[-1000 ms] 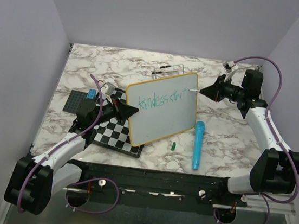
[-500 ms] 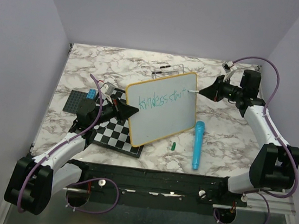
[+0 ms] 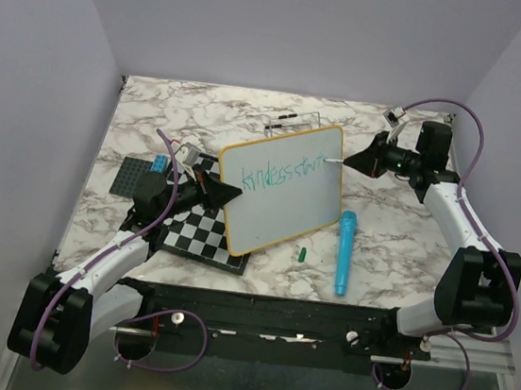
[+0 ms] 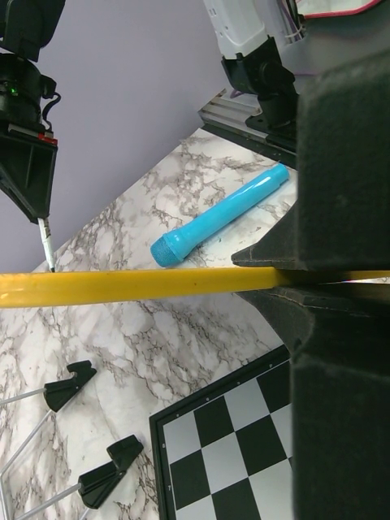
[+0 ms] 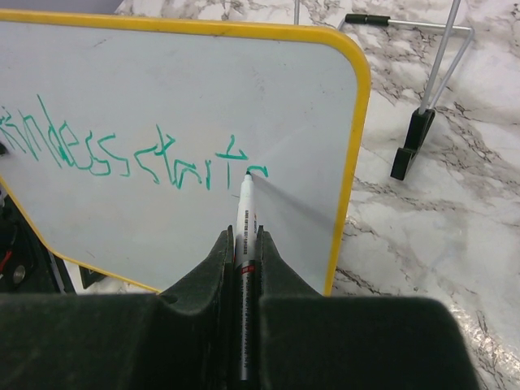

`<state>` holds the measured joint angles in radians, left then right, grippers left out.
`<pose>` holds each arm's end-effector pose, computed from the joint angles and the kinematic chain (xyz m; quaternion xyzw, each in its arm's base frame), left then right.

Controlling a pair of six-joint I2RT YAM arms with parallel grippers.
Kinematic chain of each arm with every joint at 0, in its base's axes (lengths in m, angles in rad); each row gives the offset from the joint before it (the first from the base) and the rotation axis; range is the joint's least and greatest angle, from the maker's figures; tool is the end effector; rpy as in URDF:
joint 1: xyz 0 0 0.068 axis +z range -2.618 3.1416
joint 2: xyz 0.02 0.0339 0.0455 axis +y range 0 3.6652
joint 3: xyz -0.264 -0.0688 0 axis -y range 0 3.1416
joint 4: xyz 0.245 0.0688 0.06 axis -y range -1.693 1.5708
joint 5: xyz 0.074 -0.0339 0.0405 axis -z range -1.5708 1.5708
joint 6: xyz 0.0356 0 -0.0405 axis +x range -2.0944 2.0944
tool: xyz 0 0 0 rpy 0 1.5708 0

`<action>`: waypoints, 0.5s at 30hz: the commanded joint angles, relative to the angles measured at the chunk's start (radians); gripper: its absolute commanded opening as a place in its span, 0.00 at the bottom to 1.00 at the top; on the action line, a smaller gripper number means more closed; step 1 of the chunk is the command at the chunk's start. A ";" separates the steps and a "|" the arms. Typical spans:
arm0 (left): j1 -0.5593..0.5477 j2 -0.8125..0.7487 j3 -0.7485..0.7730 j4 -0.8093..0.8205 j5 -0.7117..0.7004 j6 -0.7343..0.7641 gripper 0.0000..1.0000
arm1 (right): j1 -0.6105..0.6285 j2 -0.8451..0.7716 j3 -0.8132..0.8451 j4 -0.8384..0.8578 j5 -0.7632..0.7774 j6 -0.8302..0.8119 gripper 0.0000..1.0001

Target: Write a sentence on the whiteboard

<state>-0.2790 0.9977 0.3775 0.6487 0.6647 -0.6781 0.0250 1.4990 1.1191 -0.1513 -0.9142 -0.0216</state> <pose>0.1988 -0.0798 0.2447 0.0987 0.6921 -0.5140 0.4970 0.3326 0.0365 0.2932 -0.2373 0.7735 0.3838 0.4451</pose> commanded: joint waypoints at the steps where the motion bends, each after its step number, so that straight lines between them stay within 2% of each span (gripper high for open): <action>1: -0.009 -0.013 0.020 0.077 0.052 0.037 0.00 | 0.006 0.021 0.018 -0.042 -0.003 -0.040 0.01; 15: -0.009 -0.014 0.020 0.074 0.049 0.037 0.00 | -0.002 -0.008 -0.010 -0.082 0.075 -0.070 0.01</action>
<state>-0.2790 0.9977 0.3775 0.6487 0.6647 -0.6811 0.0246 1.4986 1.1191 -0.2035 -0.8928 -0.0563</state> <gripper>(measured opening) 0.109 0.149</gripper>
